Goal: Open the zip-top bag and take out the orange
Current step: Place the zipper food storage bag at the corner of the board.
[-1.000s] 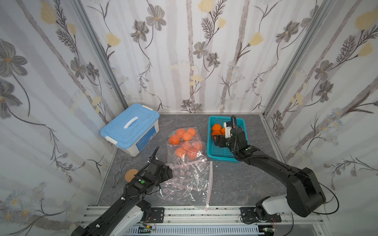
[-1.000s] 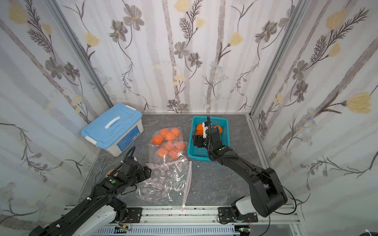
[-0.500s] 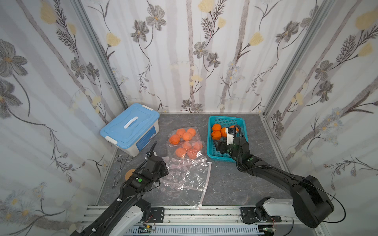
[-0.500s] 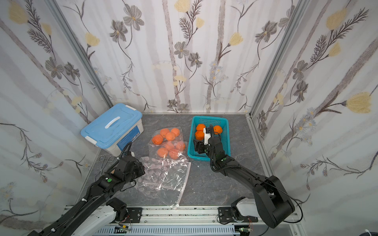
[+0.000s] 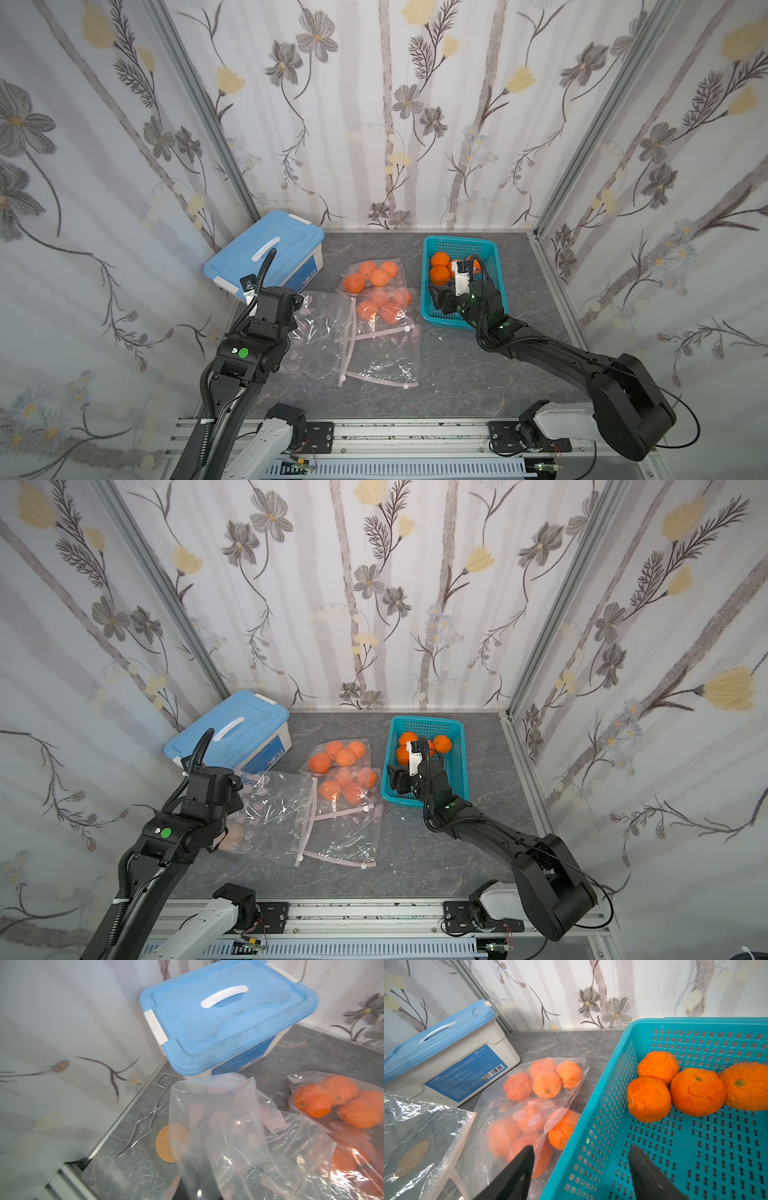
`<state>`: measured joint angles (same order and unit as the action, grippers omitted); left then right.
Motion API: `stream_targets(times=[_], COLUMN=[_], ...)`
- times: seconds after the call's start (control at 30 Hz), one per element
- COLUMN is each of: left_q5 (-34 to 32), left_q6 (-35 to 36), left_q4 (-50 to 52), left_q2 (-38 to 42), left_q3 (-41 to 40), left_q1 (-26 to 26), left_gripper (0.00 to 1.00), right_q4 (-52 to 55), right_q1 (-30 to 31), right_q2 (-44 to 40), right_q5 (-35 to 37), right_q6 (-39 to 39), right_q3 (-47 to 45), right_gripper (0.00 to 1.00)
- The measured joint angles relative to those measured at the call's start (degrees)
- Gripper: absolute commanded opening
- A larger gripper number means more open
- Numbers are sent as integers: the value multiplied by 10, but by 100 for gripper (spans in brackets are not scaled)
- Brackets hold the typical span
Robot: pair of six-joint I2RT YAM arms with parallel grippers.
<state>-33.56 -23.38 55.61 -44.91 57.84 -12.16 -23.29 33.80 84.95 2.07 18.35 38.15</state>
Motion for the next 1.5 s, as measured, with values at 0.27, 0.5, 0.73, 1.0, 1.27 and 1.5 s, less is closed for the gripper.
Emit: stream_targets(times=[0.27,0.5,0.73,1.0,1.27,1.5], left_q5=[14,41,129,370,515,457], left_q6=[84,105,116,92,-12,-51], left_q4=[-5,-52,-82,-83,-188,-263], left_q2=[-22,-93,-20,4,-12,-96], left_q3=[-35,11,31,47,-88,-163], left_q1=[162,243,250,229,-69,-230], left_gripper=[15,100,100,84,73,70], right_q4=[0,0,0,0,-13,15], right_q1=[6,10,12,13,13,16], right_q2=[-2,0,-3,-5,-65,-117], right_q5=[2,2,-1,0,7,-41], right_q6=[0,0,0,0,-11,-34], right_q3=[0,2,2,1,-21,-17], right_gripper=[73,73,72,71,71,67])
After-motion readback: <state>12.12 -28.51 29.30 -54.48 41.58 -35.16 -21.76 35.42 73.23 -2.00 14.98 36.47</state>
